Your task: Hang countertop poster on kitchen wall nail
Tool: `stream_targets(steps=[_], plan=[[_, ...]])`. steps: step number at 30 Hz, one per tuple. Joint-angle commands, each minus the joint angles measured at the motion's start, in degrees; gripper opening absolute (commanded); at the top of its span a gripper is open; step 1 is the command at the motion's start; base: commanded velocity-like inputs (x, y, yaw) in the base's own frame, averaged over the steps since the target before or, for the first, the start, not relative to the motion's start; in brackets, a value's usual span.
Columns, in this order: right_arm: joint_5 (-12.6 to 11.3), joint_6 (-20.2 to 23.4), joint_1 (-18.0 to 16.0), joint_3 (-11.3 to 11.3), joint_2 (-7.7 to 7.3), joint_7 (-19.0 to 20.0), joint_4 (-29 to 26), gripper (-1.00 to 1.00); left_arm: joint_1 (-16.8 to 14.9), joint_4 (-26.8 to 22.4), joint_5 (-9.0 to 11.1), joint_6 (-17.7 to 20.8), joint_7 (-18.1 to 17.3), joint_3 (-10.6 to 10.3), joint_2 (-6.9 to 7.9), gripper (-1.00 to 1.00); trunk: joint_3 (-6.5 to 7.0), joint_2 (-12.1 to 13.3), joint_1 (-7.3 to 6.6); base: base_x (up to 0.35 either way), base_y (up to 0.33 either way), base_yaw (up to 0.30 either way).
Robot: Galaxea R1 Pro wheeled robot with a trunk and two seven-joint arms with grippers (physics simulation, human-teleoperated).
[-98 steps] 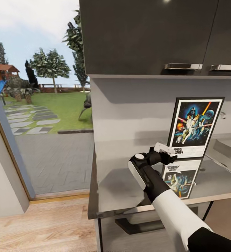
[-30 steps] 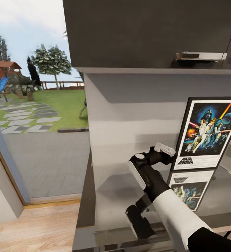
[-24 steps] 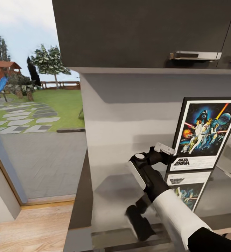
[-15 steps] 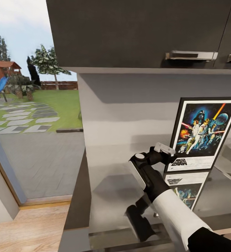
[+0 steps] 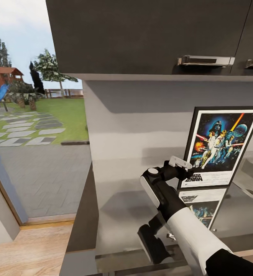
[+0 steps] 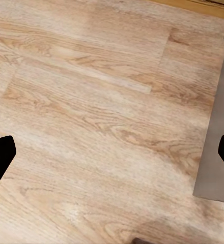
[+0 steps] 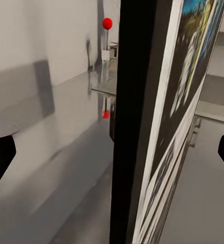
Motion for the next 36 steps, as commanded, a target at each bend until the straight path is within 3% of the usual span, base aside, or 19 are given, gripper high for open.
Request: stream_targets(steps=[1,30,31,36], plan=[[-0.3,0.6,-0.1,0.2,-0.03,-0.4,0.0,1.0,0.0,0.0,0.4,-0.1,0.0,0.0,0.01,1.0,-0.05,0.0,0.0,0.0,-0.002,0.0],[-0.3,0.5,-0.1,0.2,-0.05,-0.4,0.0,1.0,0.0,0.0,0.4,-0.1,0.0,0.0,0.01,1.0,-0.05,0.0,0.0,0.0,0.0,0.0],[-0.3,0.5,-0.1,0.2,-0.04,-0.4,0.0,-1.0,0.0,0.0,0.4,-0.1,0.0,0.0,0.01,1.0,-0.05,0.0,0.0,0.0,0.0,0.0],[-0.3,0.5,-0.1,0.2,-0.04,-0.4,0.0,-1.0,0.0,0.0,0.4,-0.1,0.0,0.0,0.01,1.0,-0.05,0.0,0.0,0.0,0.0,0.0]])
